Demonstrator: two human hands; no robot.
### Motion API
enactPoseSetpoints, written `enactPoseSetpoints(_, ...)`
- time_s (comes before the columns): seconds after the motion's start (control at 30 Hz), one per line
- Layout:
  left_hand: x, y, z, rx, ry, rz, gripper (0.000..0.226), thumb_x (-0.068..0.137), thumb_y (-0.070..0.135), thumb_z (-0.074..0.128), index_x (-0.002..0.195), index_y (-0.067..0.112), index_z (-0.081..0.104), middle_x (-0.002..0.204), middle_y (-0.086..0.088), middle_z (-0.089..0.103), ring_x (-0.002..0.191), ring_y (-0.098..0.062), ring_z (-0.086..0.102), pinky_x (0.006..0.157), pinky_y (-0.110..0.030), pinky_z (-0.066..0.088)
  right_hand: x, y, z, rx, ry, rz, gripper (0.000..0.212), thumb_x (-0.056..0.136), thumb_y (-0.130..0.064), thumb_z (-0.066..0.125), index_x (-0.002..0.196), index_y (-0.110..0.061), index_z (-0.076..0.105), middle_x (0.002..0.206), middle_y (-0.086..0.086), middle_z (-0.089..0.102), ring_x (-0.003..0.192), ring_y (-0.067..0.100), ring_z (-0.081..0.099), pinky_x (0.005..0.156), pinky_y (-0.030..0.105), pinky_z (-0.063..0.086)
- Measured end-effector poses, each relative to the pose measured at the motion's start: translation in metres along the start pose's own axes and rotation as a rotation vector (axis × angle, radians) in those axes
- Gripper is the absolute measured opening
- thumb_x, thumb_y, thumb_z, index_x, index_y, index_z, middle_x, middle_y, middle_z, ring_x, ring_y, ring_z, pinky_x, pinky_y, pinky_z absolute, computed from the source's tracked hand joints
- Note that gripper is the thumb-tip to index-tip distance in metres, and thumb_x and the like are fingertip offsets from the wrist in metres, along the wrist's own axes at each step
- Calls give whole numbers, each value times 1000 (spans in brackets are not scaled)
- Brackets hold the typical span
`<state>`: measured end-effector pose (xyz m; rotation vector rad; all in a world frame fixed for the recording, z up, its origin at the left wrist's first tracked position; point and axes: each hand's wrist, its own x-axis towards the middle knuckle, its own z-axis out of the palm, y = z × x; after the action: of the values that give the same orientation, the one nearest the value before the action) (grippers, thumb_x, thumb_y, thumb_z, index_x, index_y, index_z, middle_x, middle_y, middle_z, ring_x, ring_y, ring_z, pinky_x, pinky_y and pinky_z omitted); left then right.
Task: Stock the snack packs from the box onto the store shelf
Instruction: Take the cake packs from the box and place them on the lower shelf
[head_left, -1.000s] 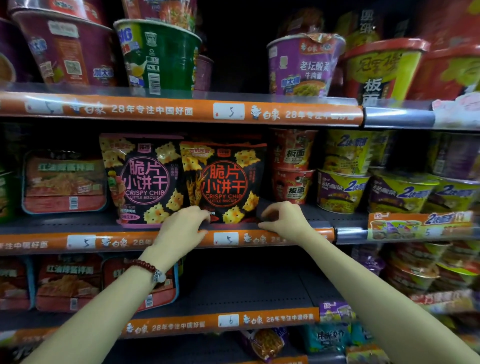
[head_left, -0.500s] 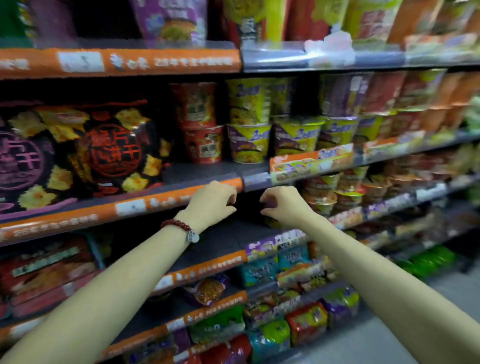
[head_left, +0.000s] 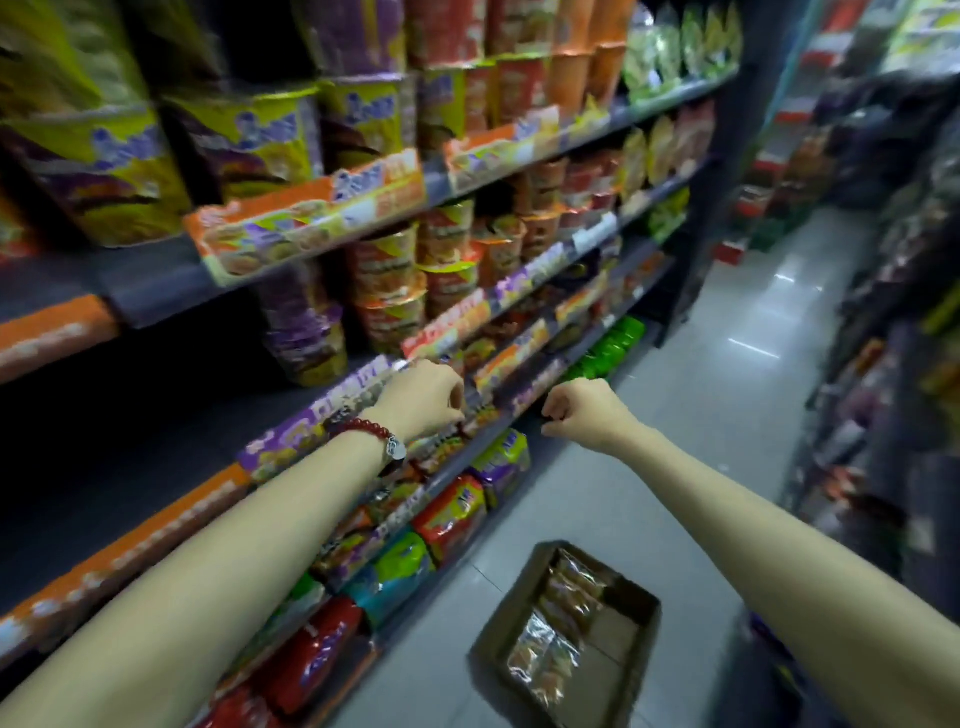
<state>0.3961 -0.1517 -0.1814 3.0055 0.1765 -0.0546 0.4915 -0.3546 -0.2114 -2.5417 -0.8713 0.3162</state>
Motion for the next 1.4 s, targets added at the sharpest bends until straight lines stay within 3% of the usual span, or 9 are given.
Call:
enactPoseSetpoints(0.33, 108, 57, 83, -49, -249, 311, 13, 78, 23, 67, 82, 12, 71, 85, -7, 72, 84, -24, 67, 71, -38, 57, -32, 117, 33, 140, 23, 499, 27, 80, -21, 74, 101, -5, 72, 101, 12, 73, 97, 25, 66, 80, 24, 46)
enactPoseSetpoints(0.53, 143, 73, 156, -103, -406, 358, 13, 79, 25, 68, 85, 13, 71, 90, -8, 73, 91, -24, 66, 77, -37, 55, -48, 162, 75, 209, 21, 721, 26, 81, -26, 74, 101, -9, 72, 104, 9, 72, 100, 23, 66, 79, 24, 45)
enactPoseSetpoints(0.73, 154, 65, 258, -206, -546, 231, 24, 78, 33, 71, 95, 16, 70, 94, -3, 72, 90, -19, 66, 80, -35, 55, -46, 219, 150, 337, -42, 807, 24, 83, -26, 72, 100, -8, 71, 98, 7, 70, 90, 17, 62, 73, 21, 41)
enactPoseSetpoints(0.93, 148, 57, 391, -303, -633, 89, 30, 81, 30, 71, 105, 11, 68, 103, -5, 70, 95, -19, 64, 84, -31, 51, -37, 281, 266, 440, -98, 885, 20, 85, -21, 71, 100, -8, 68, 92, 4, 64, 85, 14, 56, 73, 22, 41)
enactPoseSetpoints(1.07, 136, 56, 494, -363, -700, 35, 31, 83, 29, 70, 108, 12, 65, 106, -4, 67, 92, -14, 60, 75, -21, 43, -34, 321, 360, 446, -130, 905, 13, 84, -23, 71, 90, -13, 66, 86, 1, 64, 78, 13, 57, 59, 20, 40)
enactPoseSetpoints(1.27, 125, 53, 648, -396, -822, -53, 32, 83, 26, 70, 111, 13, 62, 112, -6, 66, 93, -16, 59, 77, -25, 46, -35, 375, 489, 518, -203, 975, 11, 85, -22, 71, 80, -18, 61, 77, -5, 60, 73, 9, 56, 62, 21, 43)
enactPoseSetpoints(1.4, 123, 52, 726, -470, -866, -191, 45, 84, 26, 69, 125, 10, 56, 122, -10, 62, 110, -23, 59, 89, -31, 49, -39, 405, 564, 579, -232, 1036, 10, 84, -22, 70, 83, -15, 64, 81, -1, 63, 80, 16, 61, 71, 30, 52)
